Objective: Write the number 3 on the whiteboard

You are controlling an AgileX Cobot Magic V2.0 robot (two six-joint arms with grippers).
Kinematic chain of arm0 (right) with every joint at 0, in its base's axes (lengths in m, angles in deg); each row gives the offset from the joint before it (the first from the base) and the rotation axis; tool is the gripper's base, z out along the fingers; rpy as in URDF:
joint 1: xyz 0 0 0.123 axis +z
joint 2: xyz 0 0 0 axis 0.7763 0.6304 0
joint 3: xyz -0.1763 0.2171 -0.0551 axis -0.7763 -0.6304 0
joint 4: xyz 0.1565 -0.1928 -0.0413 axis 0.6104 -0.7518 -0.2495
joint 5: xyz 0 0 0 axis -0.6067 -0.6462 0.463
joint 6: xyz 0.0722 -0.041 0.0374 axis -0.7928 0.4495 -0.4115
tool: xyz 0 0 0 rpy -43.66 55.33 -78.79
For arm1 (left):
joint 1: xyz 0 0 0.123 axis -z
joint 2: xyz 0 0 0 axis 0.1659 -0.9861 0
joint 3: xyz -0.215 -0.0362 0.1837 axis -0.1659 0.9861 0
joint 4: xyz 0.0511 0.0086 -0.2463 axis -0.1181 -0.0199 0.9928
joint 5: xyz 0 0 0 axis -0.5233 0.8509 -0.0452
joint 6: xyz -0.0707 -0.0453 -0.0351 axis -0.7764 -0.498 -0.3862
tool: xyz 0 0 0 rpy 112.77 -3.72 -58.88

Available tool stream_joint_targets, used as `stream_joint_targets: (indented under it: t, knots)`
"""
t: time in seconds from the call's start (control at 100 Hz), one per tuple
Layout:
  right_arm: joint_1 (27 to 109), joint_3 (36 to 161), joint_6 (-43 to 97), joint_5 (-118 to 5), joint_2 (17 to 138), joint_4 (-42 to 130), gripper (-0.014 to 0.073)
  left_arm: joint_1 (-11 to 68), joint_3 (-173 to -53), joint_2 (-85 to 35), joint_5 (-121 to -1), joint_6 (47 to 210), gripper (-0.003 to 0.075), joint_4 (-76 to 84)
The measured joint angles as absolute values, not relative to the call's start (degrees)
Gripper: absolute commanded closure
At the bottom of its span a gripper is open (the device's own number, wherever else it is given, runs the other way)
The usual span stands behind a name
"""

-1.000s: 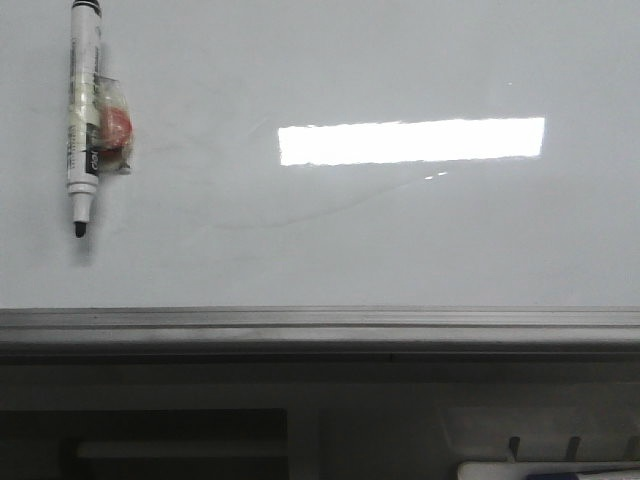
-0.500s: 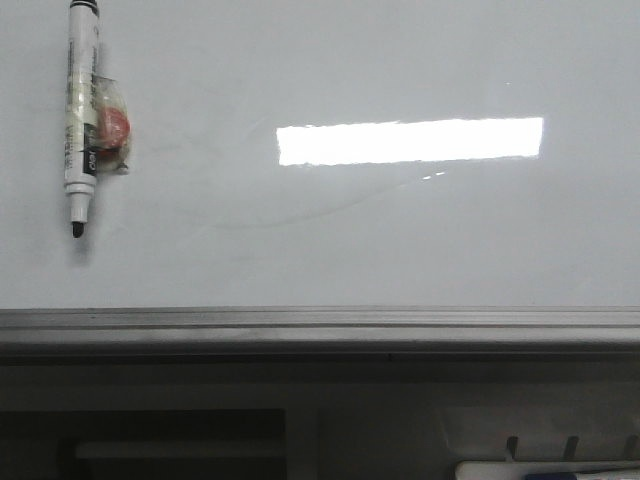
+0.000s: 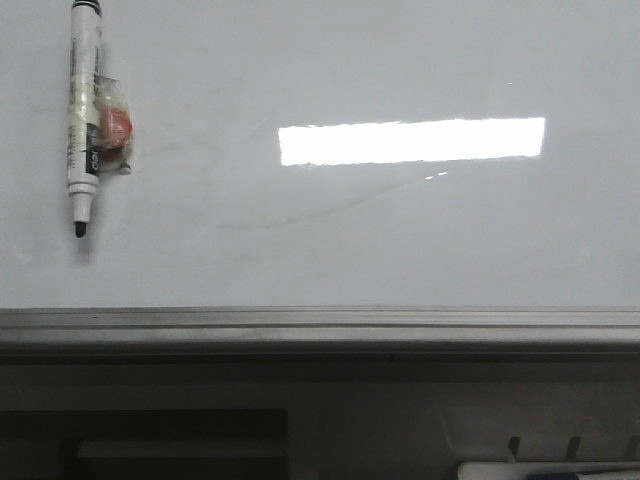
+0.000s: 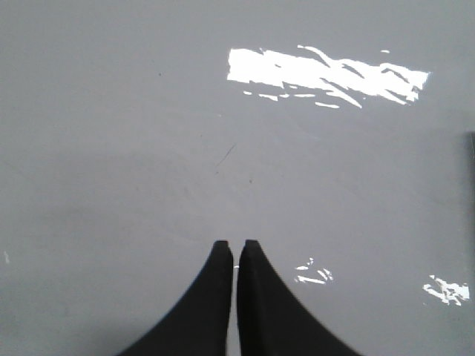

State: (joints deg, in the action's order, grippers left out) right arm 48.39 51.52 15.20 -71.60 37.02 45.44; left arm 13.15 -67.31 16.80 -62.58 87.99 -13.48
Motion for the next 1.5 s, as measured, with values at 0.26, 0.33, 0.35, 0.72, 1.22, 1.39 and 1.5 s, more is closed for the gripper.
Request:
stream_joint_targets:
  t: [0.26,0.33,0.35,0.72,1.22,1.39,1.5]
  knots:
    - [51.1,51.5,15.2,-72.0,37.0,45.2,0.0655,13.1,-67.5,16.8,-60.1,88.0,0.0615,-9.2]
    - [51.1,51.5,15.2,-72.0,37.0,45.2,0.0655,13.1,-67.5,16.8,-60.5,88.0,0.0504,-8.9]
    - [51.1,51.5,15.2,-72.1,37.0,45.2,0.0655,13.1,-67.5,16.8,-60.7,88.0,0.0469,-8.8]
    - [51.1,51.5,15.2,-70.6,37.0,45.2,0.0655,13.1,-65.5,16.8,-80.3,88.0,0.0384,-7.3]
    - [51.1,51.5,15.1,-68.1,37.0,45.2,0.0655,35.4,-67.6,11.0,-84.0,83.4,0.0384,-26.1]
    - [51.1,51.5,15.1,-68.1,37.0,45.2,0.0655,42.8,-68.1,2.0,-84.0,83.1,0.0384,-26.2]
    - [51.1,51.5,15.1,-68.1,37.0,45.2,0.0655,44.9,-69.4,-3.9,-85.3,83.1,0.0384,-25.6]
